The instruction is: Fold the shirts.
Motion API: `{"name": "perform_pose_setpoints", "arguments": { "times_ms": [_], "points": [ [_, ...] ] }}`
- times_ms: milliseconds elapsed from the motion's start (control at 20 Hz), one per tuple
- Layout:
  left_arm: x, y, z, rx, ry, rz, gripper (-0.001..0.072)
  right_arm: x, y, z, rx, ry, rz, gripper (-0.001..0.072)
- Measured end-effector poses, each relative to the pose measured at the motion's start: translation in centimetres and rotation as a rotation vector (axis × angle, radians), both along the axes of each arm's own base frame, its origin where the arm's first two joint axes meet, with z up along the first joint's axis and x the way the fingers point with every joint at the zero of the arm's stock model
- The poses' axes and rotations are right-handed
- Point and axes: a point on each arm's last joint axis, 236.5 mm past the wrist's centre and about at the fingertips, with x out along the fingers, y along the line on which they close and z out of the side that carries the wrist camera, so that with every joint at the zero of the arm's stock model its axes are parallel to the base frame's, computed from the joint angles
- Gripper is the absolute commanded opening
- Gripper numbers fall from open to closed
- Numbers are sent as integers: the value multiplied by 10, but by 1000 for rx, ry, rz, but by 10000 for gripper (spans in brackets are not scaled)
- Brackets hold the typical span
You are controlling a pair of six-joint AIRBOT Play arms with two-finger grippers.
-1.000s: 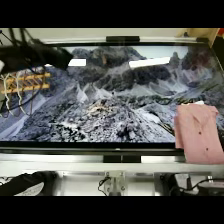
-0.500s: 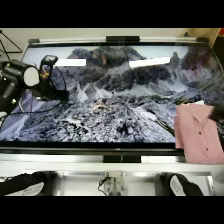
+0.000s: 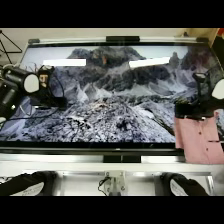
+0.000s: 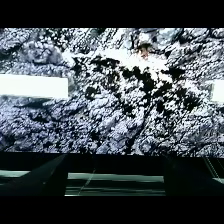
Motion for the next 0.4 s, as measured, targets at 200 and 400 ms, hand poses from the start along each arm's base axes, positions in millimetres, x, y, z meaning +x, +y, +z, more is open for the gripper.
{"name": "perform_pose_setpoints", "arguments": {
  "times_ms": [200, 400],
  "points": [
    [-1, 0, 0, 0, 3, 4, 675, 1, 5, -2, 3, 5, 16, 536],
    [-1, 0, 0, 0, 4, 5, 674, 1, 6, -2, 4, 6, 20, 536]
  ]
}}
